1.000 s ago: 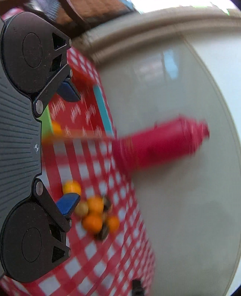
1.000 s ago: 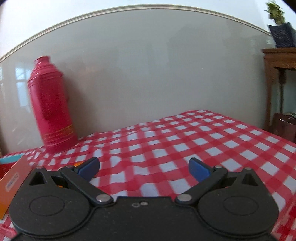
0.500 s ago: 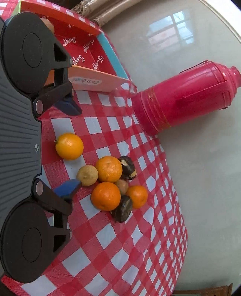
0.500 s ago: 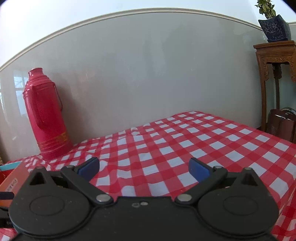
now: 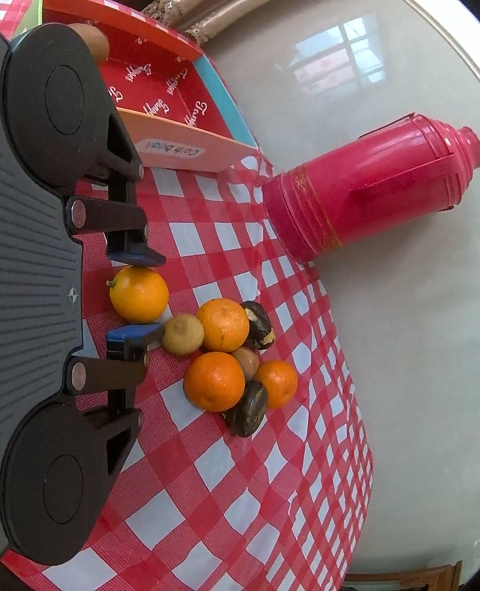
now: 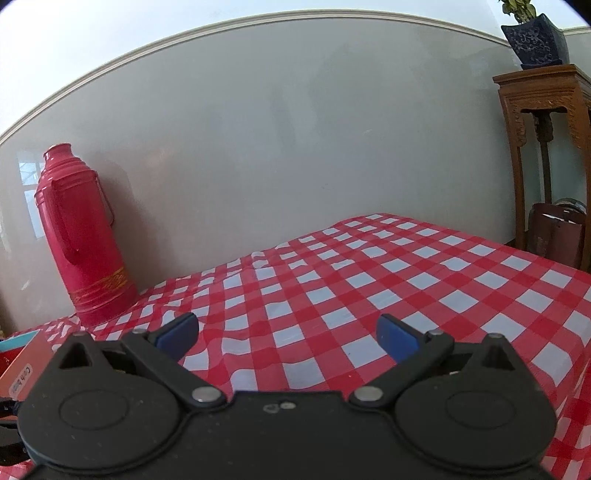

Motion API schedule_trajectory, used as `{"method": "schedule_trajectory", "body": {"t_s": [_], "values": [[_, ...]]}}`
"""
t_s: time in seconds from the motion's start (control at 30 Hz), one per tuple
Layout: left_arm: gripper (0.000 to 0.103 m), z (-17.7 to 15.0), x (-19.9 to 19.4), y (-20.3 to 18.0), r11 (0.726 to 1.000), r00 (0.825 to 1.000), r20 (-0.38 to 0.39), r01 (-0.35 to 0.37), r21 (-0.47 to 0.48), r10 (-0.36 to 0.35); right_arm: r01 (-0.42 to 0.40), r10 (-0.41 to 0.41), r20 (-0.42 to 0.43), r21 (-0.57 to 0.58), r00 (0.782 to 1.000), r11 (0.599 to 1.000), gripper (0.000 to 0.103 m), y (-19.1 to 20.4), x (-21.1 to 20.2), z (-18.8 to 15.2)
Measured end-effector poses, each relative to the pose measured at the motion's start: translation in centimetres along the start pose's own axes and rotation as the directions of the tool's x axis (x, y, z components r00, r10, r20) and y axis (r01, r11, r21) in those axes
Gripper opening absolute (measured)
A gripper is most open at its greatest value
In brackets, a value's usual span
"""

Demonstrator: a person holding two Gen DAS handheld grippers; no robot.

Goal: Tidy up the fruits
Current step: 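Reach the left gripper to another mandarin orange and close on it, then carry the mandarin with the left gripper into the box and release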

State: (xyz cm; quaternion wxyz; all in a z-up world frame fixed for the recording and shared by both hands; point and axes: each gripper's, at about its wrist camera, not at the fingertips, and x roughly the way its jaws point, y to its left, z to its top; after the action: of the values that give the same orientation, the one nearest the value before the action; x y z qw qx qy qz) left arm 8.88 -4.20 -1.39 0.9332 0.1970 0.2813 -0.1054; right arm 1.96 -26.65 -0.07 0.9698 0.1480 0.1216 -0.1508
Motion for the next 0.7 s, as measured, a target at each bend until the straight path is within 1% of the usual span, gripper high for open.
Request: {"method": "schedule_trajectory", "body": {"t_s": [0.13, 0.3, 0.53, 0.7], "values": [[0.033, 0.0, -0.4, 0.0, 1.000, 1.000, 0.015, 0.001, -0.006, -0.001, -0.003, 0.003, -0.005, -0.006, 1.000, 1.000, 0.097, 0.4, 0.1, -0.1], [0.033, 0.4, -1.1, 0.3, 1.000, 0.999, 0.033, 0.009, -0.026, -0.009, 0.014, -0.014, -0.001, -0.017, 1.000, 1.000, 0.097, 0.7, 0.2, -0.1], [0.033, 0.4, -1.8, 1.1, 0.997, 0.999, 0.041, 0.013, -0.073, -0.011, 0.066, -0.067, -0.003, -0.034, 0.998, 0.997, 0.097, 0.9, 0.3, -0.3], [0.033, 0.4, -2.3, 1.7, 0.995, 0.999, 0.045, 0.016, -0.094, -0.012, 0.057, -0.058, -0.023, -0.034, 0.998, 0.998, 0.097, 1.3, 0.6, -0.5]]}}
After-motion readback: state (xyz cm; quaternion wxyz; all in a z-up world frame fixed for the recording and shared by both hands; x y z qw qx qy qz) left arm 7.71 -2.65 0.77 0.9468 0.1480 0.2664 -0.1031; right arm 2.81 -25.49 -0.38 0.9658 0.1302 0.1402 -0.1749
